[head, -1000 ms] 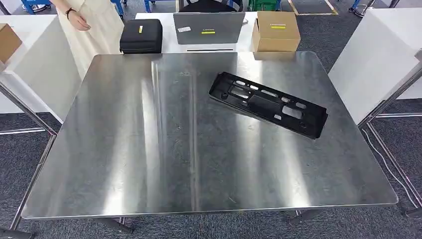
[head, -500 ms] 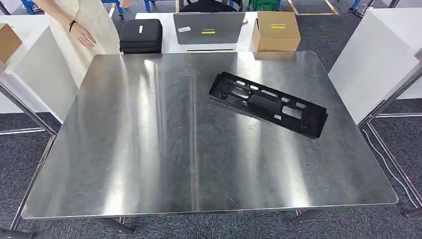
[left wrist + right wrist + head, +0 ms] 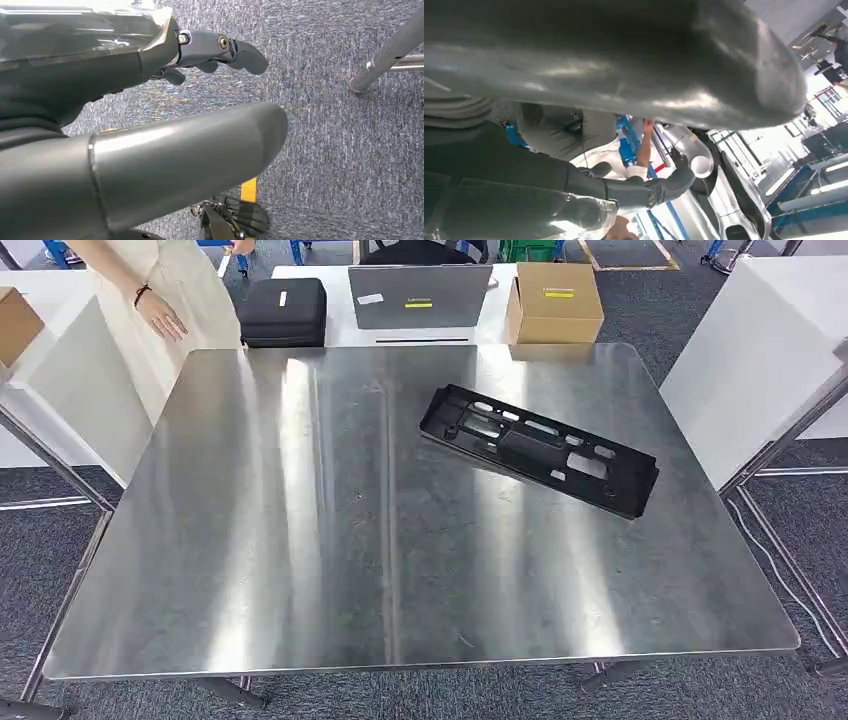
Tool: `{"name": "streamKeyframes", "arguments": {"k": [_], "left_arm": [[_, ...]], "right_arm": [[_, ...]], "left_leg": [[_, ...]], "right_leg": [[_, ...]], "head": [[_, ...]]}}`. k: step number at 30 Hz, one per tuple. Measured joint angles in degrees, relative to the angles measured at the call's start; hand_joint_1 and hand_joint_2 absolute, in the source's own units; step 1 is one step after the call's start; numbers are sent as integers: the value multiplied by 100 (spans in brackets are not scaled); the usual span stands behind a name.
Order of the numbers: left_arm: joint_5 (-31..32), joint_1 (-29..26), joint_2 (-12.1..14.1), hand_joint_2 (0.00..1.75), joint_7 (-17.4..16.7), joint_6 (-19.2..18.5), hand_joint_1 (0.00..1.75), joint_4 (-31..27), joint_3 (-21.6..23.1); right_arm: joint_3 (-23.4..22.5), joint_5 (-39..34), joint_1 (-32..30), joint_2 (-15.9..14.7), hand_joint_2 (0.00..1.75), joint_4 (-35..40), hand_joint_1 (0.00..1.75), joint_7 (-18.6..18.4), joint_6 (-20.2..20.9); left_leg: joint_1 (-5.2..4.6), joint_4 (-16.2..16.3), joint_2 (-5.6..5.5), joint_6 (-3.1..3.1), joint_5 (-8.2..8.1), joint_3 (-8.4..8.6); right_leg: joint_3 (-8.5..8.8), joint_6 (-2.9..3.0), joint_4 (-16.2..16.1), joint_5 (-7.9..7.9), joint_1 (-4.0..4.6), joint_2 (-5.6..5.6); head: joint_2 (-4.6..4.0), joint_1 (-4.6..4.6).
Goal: Take the parts from the cabinet and place them on the table.
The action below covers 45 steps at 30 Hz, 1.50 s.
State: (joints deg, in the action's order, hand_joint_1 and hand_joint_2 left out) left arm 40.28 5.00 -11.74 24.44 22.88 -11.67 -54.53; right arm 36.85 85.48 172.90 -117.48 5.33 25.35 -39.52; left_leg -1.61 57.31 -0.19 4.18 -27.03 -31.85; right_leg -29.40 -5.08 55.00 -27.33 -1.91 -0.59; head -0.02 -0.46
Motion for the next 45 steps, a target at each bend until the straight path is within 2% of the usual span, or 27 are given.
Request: {"name": "streamKeyframes", "arguments": {"k": [45], "left_arm": [[0,0,0,0,2,0,0,0,0]], "right_arm": [[0,0,0,0,0,-2,0,0,0]], "left_leg": [[0,0,0,0,0,0]], "right_leg": [[0,0,0,0,0,0]], "head": [[0,0]]}}
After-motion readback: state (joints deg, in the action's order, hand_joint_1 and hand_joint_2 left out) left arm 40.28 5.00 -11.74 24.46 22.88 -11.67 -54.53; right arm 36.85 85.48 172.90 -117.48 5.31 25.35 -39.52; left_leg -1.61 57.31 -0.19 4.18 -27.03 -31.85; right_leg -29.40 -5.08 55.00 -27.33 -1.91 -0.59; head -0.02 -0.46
